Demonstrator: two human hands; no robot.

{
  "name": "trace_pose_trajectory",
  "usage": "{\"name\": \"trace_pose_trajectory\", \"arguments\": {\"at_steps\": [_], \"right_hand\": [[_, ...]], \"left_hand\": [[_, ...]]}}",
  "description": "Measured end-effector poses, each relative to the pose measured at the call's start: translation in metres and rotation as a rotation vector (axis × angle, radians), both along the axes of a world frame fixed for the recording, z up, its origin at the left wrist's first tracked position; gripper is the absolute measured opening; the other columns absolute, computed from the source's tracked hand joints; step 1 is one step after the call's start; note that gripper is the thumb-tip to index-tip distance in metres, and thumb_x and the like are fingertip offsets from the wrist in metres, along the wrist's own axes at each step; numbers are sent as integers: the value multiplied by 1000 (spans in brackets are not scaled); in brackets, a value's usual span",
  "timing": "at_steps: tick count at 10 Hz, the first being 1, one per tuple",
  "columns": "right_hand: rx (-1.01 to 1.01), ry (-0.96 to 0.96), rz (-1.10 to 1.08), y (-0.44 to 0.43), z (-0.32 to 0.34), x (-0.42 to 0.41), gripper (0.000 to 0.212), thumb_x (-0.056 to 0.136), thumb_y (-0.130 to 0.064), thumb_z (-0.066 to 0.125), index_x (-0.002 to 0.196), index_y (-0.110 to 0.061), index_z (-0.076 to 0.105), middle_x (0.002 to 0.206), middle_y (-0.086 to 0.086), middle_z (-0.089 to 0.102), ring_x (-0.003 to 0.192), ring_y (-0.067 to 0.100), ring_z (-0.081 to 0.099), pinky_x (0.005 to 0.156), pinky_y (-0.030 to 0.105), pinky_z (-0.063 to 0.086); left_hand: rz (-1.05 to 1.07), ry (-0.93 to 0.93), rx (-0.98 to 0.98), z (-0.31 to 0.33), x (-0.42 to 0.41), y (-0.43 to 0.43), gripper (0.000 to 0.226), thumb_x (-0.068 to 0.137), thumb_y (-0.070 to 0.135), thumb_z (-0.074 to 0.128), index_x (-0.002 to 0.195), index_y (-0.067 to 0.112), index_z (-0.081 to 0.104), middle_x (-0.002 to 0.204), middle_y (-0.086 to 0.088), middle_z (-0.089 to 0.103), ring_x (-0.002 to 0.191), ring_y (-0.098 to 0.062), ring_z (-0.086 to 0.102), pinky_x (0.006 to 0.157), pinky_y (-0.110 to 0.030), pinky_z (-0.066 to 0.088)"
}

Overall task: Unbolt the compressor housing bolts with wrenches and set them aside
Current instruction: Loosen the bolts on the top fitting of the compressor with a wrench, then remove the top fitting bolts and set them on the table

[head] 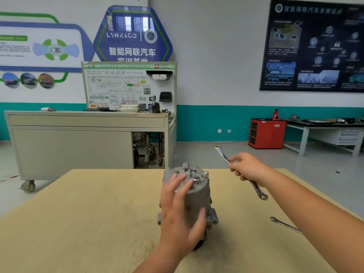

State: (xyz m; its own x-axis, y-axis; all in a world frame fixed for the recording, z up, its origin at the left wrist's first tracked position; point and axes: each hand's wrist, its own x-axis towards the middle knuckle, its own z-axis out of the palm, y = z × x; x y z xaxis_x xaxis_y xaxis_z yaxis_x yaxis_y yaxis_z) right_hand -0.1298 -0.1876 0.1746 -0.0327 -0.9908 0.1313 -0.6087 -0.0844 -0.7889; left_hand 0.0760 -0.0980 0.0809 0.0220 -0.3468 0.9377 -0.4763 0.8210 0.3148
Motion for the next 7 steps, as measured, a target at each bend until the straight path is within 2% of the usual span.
{"name": "trace_pose_trajectory", "arguments": {"at_steps": [1, 2, 3, 4, 5, 6, 7], "right_hand": [[106, -65, -221, 1, -61, -48, 18, 87, 4, 48, 73, -6, 54, 61, 7, 46, 50, 15, 43, 44, 22, 36], [182, 88, -343, 7, -129, -69, 23, 86, -2, 49, 65, -10, 54, 60, 6, 54, 52, 19, 50, 47, 23, 34], [185, 308, -386, 14, -171, -69, 18, 87, -14, 53, 73, -11, 64, 76, 10, 64, 72, 24, 59, 53, 28, 34], [161, 352, -407, 11, -182, -63, 20, 88, -17, 51, 91, -7, 69, 97, 12, 66, 90, 28, 60, 66, 28, 40], [148, 486, -416, 7, -187, -62, 24, 90, -21, 48, 103, -12, 66, 111, 12, 59, 98, 25, 53, 79, 26, 40], [159, 558, -432, 9, -185, -60, 33, 90, -30, 49, 120, -17, 56, 121, 9, 48, 114, 26, 47, 89, 27, 41], [8, 359, -399, 8, -157, -45, 33, 89, -27, 56, 121, -19, 57, 121, 9, 49, 116, 27, 45, 91, 29, 39]], "left_hand": [[-312, -189, -50, -15, -44, 16, 31, 80, 16, 54, 109, 16, 62, 115, 3, 61, 116, -14, 55, 102, -31, 41], [-339, -560, 439, -28, -99, 23, 38, 88, 27, 45, 122, 19, 60, 127, 2, 56, 121, -15, 49, 99, -25, 38], [-267, -423, 689, -69, -122, 14, 38, 97, 32, 42, 133, 30, 52, 132, 9, 48, 129, -10, 42, 103, -21, 31], [-241, -387, 883, -86, -135, 17, 36, 96, 33, 38, 128, 34, 57, 124, 9, 54, 123, -8, 50, 100, -21, 36], [-31, -619, 759, -179, -192, -10, 35, 96, 29, 40, 124, 31, 60, 121, 7, 56, 119, -9, 51, 98, -20, 38], [-12, -562, 841, -237, -258, 8, 31, 94, 24, 45, 118, 27, 64, 115, 5, 58, 113, -11, 53, 93, -20, 38], [47, -636, 673, -171, -168, 12, 26, 92, 19, 50, 112, 23, 67, 109, 3, 60, 107, -12, 53, 88, -19, 38]]}}
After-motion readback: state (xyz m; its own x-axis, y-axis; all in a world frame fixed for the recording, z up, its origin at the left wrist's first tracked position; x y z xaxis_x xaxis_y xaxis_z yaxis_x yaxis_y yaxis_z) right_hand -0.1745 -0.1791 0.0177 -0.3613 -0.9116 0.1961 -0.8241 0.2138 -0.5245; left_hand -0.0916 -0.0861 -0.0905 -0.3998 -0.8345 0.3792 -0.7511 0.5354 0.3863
